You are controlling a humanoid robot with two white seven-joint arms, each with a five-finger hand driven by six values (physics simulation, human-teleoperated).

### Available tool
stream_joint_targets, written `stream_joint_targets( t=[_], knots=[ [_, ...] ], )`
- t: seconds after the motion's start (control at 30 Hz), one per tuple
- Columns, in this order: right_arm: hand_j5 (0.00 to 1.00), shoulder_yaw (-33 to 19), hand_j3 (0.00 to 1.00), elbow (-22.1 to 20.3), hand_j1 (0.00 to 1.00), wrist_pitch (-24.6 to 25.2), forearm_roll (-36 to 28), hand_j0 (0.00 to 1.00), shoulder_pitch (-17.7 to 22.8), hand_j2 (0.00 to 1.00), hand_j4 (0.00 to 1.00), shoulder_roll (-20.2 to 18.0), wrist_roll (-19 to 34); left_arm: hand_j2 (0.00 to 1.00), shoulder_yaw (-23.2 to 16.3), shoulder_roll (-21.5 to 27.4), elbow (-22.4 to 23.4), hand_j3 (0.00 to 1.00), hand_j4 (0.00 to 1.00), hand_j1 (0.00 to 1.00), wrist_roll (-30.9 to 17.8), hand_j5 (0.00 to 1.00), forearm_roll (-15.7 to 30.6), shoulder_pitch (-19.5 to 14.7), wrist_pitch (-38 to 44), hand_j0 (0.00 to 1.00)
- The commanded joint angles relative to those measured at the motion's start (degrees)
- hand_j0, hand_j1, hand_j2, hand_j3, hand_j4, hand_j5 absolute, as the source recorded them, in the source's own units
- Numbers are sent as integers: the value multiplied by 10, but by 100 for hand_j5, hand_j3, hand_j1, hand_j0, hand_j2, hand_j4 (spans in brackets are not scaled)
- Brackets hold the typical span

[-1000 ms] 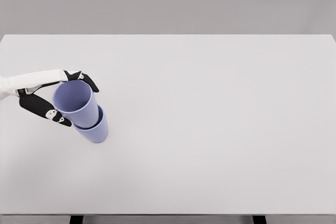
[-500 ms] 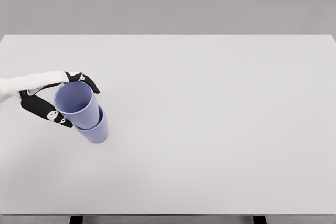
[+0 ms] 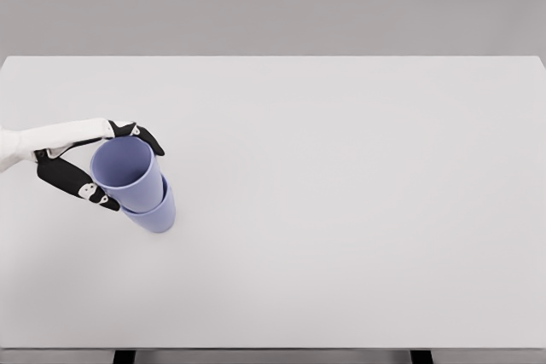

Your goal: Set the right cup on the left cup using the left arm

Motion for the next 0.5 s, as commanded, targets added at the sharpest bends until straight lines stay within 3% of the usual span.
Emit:
stream_joint_targets(
  t=[0.0,0.17,0.47],
  knots=[
    [100,0,100,0,100,0,-1,100,0,100,100,0,0,69,1,1,0,69,69,69,0,69,3,0,0,69],
    [100,0,100,0,100,0,-1,100,0,100,100,0,0,81,1,1,0,81,81,81,0,81,3,0,0,81],
    [100,0,100,0,100,0,-1,100,0,100,100,0,1,84,1,1,0,84,84,84,0,84,2,0,-11,84]
  ],
)
